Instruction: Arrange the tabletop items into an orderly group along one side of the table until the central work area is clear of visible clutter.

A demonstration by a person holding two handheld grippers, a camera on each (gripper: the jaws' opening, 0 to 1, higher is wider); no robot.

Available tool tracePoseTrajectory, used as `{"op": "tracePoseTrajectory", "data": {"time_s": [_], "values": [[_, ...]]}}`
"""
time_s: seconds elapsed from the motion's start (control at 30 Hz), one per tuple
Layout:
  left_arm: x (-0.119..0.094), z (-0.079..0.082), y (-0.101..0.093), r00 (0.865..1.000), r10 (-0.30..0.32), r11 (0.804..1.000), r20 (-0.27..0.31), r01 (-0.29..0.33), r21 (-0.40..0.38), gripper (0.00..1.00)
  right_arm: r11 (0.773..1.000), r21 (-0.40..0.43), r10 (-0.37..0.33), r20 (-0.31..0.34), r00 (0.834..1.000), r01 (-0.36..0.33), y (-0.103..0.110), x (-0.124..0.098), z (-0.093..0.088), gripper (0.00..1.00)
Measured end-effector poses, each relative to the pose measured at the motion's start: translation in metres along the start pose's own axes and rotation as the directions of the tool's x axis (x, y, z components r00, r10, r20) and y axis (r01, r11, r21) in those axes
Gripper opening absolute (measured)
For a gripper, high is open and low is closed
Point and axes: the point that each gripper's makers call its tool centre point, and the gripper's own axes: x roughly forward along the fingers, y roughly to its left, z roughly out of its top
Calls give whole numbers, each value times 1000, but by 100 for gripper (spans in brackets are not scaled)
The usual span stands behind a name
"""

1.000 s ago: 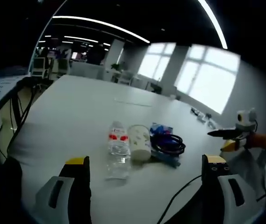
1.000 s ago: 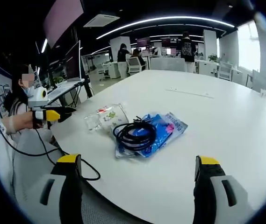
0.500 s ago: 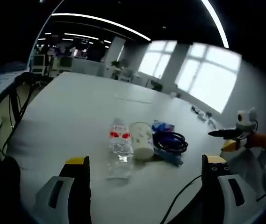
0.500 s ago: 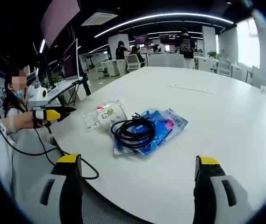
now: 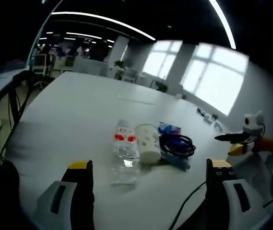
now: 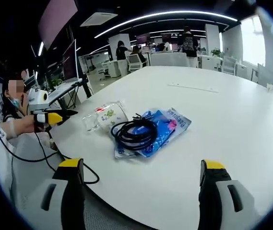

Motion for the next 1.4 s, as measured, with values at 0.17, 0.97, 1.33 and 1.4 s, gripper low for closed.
{"op": "tracePoseTrajectory", "data": {"time_s": [0.17,0.97,1.33,1.4], "values": [[2,0,3,1000,-1,1000,-1,1,-9,95,1000,2,-2,-8,1000,2,0,1,-2,100],[15,-2,16,1000,9,1000,-25,-9,-7,89,998,-10,59,-23,998,-59,0,22,11,90],[20,-1,24,1000,14,1000,-27,-14,-15,81,986,-37,160,-24,987,-161,12,40,39,66],[21,0,25,1000,12,1000,-22,-13,-16,79,979,-40,198,-43,979,-200,17,46,42,61]]}}
